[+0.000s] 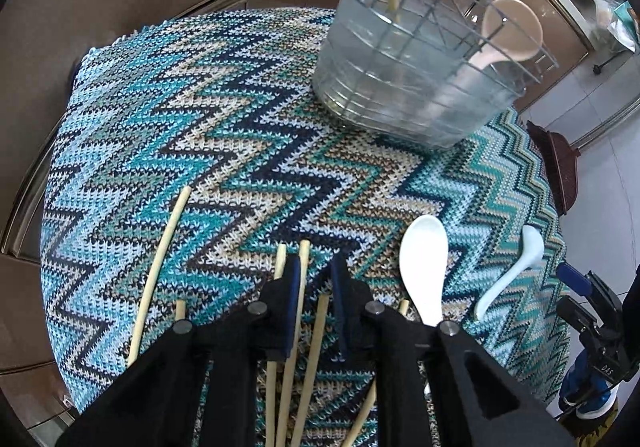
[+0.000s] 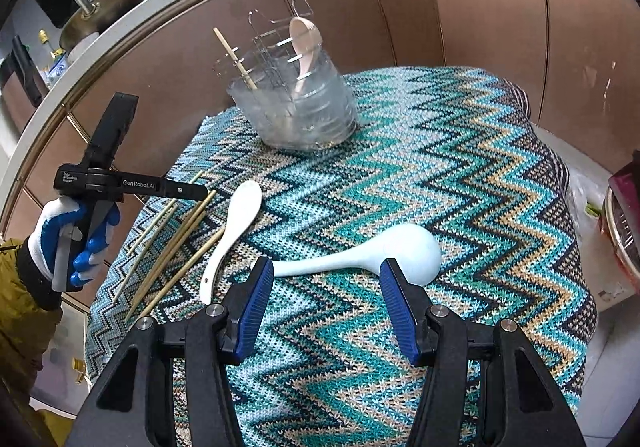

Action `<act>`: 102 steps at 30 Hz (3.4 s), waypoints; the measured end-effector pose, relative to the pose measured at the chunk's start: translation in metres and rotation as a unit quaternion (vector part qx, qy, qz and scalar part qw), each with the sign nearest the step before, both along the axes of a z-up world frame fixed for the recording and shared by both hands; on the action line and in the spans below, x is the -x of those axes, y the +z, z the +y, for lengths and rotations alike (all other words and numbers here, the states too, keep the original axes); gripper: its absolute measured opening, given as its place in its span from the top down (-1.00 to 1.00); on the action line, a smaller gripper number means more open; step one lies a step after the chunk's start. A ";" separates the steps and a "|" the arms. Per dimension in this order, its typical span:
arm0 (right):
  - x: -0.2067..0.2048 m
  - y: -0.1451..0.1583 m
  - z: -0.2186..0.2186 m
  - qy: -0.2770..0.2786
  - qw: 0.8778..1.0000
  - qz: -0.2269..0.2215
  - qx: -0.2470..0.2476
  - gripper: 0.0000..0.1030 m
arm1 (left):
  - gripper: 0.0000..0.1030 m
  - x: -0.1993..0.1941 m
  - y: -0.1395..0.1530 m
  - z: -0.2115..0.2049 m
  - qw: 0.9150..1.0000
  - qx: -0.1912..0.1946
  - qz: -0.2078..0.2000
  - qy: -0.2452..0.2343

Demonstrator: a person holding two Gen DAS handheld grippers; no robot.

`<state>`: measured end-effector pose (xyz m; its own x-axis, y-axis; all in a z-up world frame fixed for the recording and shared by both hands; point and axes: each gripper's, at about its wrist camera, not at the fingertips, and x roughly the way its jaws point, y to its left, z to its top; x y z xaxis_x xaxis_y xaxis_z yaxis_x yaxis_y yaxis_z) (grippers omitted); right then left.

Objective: Organize utensils
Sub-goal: 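Grasp another chopstick with the left tool while the right tool grasps a second white spoon, then carry the spoon with the right tool while the left tool carries the chopstick to the holder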

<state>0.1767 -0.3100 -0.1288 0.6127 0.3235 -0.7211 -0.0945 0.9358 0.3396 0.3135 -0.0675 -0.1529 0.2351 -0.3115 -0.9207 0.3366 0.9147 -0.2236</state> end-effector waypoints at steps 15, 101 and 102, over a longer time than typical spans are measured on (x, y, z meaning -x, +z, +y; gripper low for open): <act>-0.029 -0.001 0.037 0.061 0.998 0.006 0.004 -0.01 | 0.84 -0.013 -0.020 -0.010 1.000 -0.004 0.010 -0.003; 0.088 0.146 0.092 0.086 0.981 -0.169 0.052 0.91 | 0.91 0.204 0.215 0.057 0.941 0.075 -0.327 0.035; 0.090 0.147 0.093 0.085 0.980 -0.172 0.054 0.91 | 0.91 0.210 0.219 0.059 0.939 0.080 -0.333 0.037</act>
